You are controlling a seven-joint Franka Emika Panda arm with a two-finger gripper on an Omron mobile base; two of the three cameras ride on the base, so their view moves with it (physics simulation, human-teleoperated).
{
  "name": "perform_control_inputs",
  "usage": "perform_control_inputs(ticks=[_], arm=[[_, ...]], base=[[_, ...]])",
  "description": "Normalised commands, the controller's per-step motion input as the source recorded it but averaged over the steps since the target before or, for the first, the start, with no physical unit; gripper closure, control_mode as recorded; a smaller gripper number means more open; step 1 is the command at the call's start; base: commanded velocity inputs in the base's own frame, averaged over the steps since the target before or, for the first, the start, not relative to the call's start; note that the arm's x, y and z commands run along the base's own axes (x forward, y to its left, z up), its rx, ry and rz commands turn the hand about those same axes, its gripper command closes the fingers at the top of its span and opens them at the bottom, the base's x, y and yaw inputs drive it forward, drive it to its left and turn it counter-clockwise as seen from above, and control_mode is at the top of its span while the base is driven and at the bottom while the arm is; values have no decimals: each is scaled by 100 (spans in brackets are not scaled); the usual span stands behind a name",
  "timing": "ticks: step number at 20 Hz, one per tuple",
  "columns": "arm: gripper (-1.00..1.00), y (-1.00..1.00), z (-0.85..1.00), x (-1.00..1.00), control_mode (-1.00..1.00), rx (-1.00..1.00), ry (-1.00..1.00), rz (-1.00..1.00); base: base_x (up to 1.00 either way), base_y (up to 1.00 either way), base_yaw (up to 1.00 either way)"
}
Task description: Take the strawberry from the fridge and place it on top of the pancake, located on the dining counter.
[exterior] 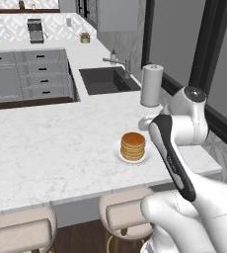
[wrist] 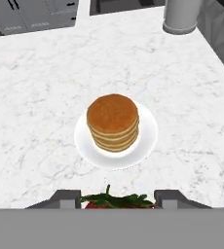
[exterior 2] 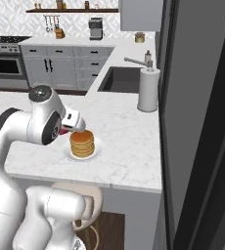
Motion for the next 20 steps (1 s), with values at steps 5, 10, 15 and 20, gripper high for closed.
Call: perform_control_inputs(ticks=[5,10,15,20], arm=[[100,0,-24,100,-100,0,11,0],[100,2,-53,83,-100,-3,17,1],[100,13,-53,41,-100,-7,16,1],[100,14,-46,37,-100,-4,6,0]], base=[[0,0,0],[0,0,0],[0,0,0],[0,0,0]])
